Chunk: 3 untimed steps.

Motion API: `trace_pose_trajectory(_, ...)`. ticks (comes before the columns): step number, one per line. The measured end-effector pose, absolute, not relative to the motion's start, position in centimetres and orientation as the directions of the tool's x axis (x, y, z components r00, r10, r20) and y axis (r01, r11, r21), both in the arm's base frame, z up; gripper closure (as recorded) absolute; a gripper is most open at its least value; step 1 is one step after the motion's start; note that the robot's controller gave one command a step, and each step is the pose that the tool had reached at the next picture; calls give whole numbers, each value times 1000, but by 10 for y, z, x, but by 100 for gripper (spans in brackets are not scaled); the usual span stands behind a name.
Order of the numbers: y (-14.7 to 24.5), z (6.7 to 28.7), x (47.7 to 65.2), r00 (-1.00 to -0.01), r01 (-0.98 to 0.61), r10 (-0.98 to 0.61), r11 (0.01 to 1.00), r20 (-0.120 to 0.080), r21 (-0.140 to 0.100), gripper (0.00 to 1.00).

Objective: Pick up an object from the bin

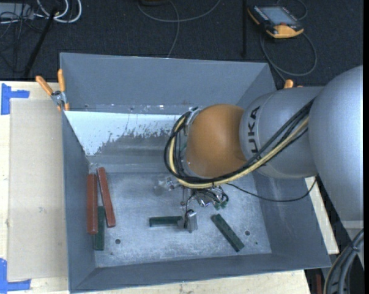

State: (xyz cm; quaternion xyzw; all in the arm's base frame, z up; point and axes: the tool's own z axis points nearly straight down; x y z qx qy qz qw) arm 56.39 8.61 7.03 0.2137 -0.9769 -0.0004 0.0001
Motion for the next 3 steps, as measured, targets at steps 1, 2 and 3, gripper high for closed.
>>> trace_pose_trajectory(1, 85, 72, 566, -911, -412, -412, 911, -5, 0, 100)
trace_pose_trajectory(2, 132, 164, 596, -744, -668, -668, 744, -6, -2, 100)
trace_pose_trajectory(3, 125, 228, 594, -738, -675, -675, 738, -7, -4, 100)
